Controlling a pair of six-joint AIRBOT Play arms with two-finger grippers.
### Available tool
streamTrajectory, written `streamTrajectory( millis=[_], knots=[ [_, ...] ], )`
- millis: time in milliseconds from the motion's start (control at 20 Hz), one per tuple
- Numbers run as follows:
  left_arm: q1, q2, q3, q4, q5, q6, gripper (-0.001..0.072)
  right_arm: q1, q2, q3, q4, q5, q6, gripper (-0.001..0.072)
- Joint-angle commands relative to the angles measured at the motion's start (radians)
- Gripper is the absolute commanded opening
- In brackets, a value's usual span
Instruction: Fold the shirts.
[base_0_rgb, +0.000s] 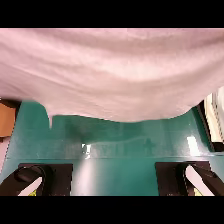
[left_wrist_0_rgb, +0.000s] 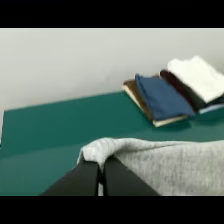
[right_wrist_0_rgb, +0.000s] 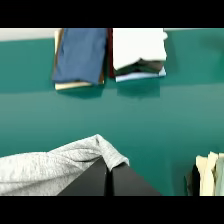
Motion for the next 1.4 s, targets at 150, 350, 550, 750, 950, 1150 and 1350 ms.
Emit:
streamTrajectory(
  millis=[150, 350, 550, 750, 950, 1150, 1350],
  knots=[
    [0.0, -0.201, -0.4, -0.023, -0.11, 0.02, 0.0023, 0.108, -0.283, -0.147, -0.006, 0.05, 0.0, 0.0011],
    [0.006, -0.413, -0.636, 0.069, 0.194, 0.041, 0.0023, 0.233, -0.532, -0.287, -0.06, -0.093, -0.011, 0.0012],
    [0.083, -0.61, -0.642, 0.059, 0.412, -0.002, 0.0023, 0.312, -0.702, -0.287, -0.082, -0.277, -0.011, 0.0012],
    [0.14, -0.66, -0.642, -0.008, 0.441, -0.001, 0.0175, 0.336, -0.747, -0.287, -0.069, -0.352, -0.011, 0.0143],
    [0.202, -0.65, -0.569, -0.013, 0.244, 0.001, 0.0497, 0.303, -0.737, -0.187, -0.048, -0.274, -0.011, 0.0469],
    [0.256, -0.56, -0.641, -0.082, 0.121, 0.035, 0.0497, 0.28, -0.604, -0.227, -0.058, -0.197, -0.037, 0.0468],
    [0.255, -0.521, -0.84, -0.23, 0.182, 0.098, 0.0497, 0.293, -0.435, -0.439, -0.055, -0.247, -0.037, 0.0468]
  ],
)
